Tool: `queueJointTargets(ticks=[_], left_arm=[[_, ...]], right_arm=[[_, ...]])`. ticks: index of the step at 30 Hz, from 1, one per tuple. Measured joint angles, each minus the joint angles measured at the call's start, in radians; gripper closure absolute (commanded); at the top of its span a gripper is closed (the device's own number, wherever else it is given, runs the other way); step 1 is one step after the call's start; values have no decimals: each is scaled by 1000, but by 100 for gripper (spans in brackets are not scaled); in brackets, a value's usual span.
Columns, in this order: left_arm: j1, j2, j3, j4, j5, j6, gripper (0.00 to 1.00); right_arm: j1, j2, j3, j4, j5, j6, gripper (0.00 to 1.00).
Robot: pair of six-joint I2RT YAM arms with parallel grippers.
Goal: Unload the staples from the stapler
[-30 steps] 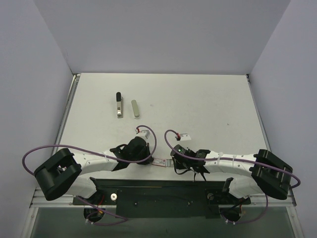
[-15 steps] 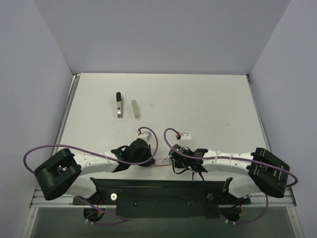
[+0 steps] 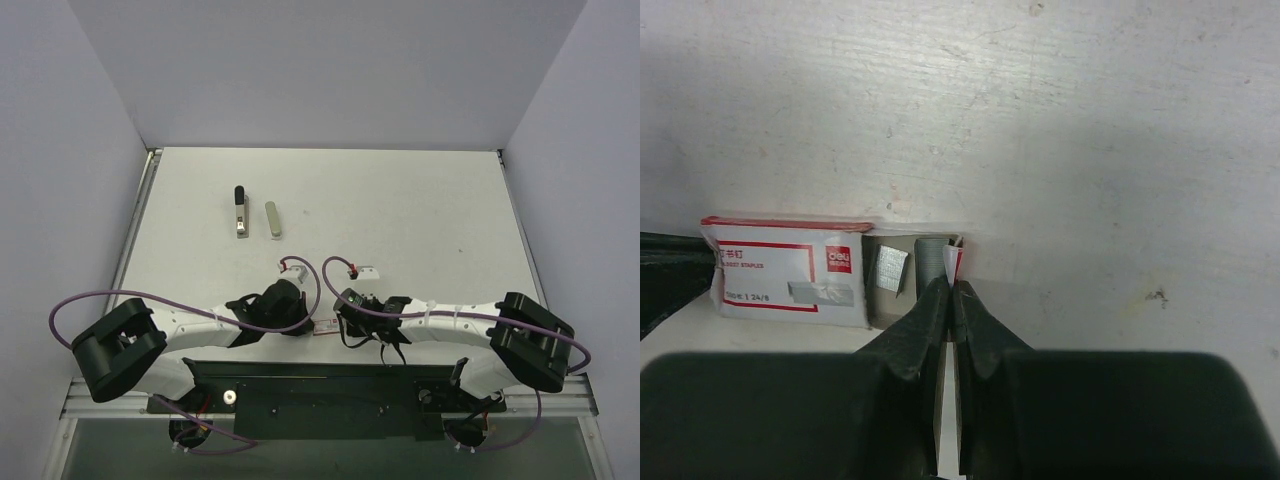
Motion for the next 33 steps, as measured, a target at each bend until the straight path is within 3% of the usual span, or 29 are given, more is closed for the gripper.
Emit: queueJointTargets(ticks=[10,20,26,33], left_arm=[[-8,5,0,11,0,0,100],[-12,5,0,11,0,0,100],[-12,5,0,11,0,0,100],[-13,0,0,4,0,0,100]], right_arm=[[13,35,34,2,-9,-10,100],[16,4,40,-37,-2,-25,76],[16,-41,48,-63,18,-26,70],[2,-134,42,-106,55,-25,72]])
